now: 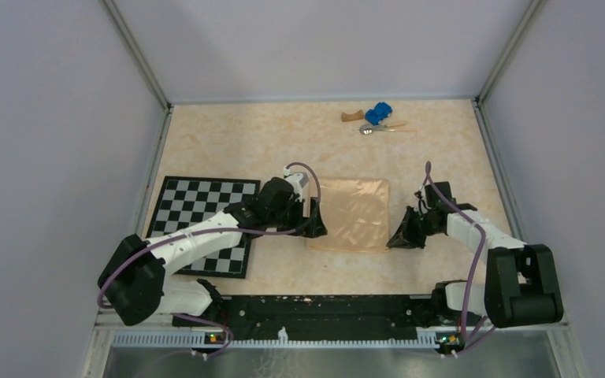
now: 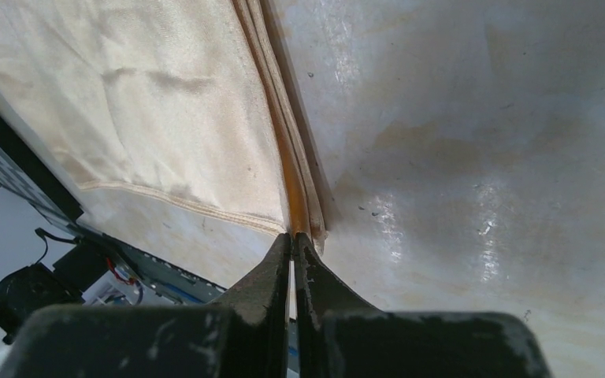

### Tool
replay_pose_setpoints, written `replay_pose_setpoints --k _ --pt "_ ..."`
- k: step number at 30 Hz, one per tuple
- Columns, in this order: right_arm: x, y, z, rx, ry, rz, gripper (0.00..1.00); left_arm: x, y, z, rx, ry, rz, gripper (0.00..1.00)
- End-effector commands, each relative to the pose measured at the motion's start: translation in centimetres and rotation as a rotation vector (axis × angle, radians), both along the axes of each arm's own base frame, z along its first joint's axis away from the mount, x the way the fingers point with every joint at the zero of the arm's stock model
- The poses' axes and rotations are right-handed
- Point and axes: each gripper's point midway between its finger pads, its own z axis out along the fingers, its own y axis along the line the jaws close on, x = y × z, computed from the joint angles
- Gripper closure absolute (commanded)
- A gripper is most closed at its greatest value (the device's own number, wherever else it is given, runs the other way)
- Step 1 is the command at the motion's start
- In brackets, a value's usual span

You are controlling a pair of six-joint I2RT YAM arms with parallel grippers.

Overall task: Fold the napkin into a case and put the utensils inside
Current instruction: Pick up the top corner of the square-folded napkin from the center of the board, then fold the top corner of the square-folded napkin at the center of the board.

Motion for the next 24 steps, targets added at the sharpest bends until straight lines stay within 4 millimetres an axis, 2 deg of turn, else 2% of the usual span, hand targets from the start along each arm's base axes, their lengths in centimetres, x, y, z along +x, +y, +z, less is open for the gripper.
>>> replay_pose_setpoints --k 1,6,10,13,16,19,24 --pt "1.0 0.9 1.8 0.04 -0.065 0.019 1.0 0.1 0.9 -1.7 0.023 0.044 0.055 0.07" --pt "3.3 3.6 3.4 0.114 -0.13 0.086 1.0 -0.7 1.5 -4.4 0.068 0.113 0.071 0.16" --pt "6.6 7.4 4.8 0.188 -0.186 0.144 1.0 -1.0 2.2 -5.8 0.102 0.138 0.091 0.3" --pt "9.3 10.3 4.8 0.217 -0.195 0.187 1.0 -1.0 2.7 -6.3 0.122 0.135 0.103 0.39" --pt "11.8 12.8 4.8 0.241 -0.21 0.221 1.0 -1.0 2.9 -7.0 0.145 0.144 0.111 0.42" --pt "13.6 14.5 4.6 0.265 -0.217 0.236 1.0 -0.8 3.1 -7.2 0.156 0.141 0.121 0.44" --pt "15.2 15.5 4.0 0.28 -0.211 0.243 1.0 0.1 3.5 -7.1 0.174 0.119 0.159 0.45"
